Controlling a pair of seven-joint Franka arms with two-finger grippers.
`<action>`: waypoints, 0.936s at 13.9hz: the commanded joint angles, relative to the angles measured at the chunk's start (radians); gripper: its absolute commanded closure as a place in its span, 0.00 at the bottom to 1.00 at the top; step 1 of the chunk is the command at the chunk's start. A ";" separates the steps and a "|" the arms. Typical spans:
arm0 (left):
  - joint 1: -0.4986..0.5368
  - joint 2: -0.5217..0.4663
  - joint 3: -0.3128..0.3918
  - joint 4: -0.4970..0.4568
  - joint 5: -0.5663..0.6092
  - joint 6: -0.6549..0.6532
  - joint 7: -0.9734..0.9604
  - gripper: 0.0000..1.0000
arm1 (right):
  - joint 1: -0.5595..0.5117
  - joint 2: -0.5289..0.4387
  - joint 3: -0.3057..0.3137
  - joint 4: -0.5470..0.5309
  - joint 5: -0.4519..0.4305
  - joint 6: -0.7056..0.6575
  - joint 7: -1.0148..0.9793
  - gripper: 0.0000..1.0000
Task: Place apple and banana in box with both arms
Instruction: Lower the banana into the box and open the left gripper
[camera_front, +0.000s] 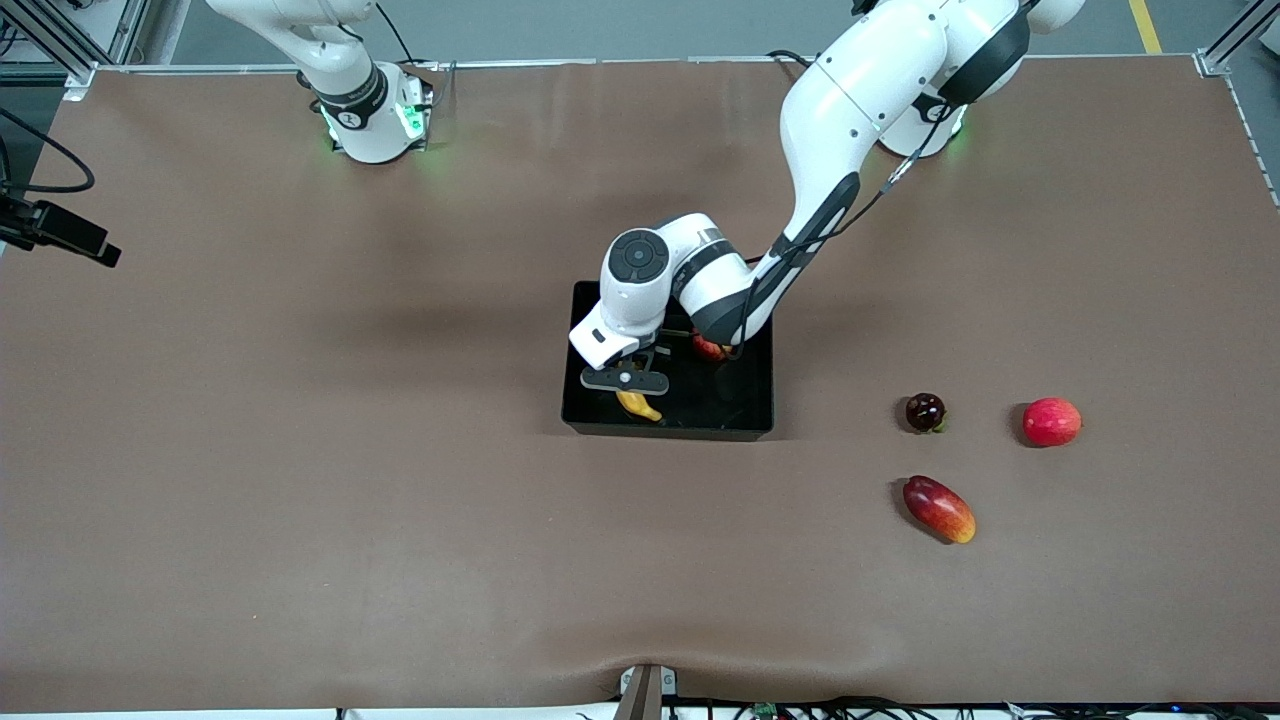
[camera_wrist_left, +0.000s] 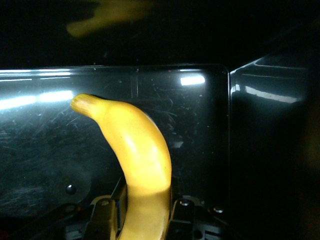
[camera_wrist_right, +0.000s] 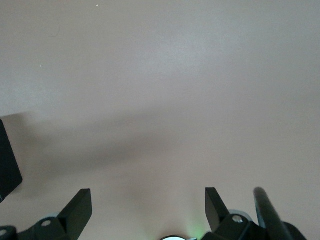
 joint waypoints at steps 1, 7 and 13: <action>-0.008 0.029 0.013 0.026 0.024 0.027 -0.019 0.81 | -0.024 0.001 0.018 0.002 -0.003 -0.006 0.008 0.00; 0.008 -0.007 0.024 0.029 0.031 0.024 0.007 0.00 | -0.024 0.001 0.018 0.002 -0.003 -0.006 0.008 0.00; 0.156 -0.269 0.056 0.022 0.018 -0.190 0.030 0.00 | -0.024 0.001 0.018 0.002 -0.003 -0.006 0.008 0.00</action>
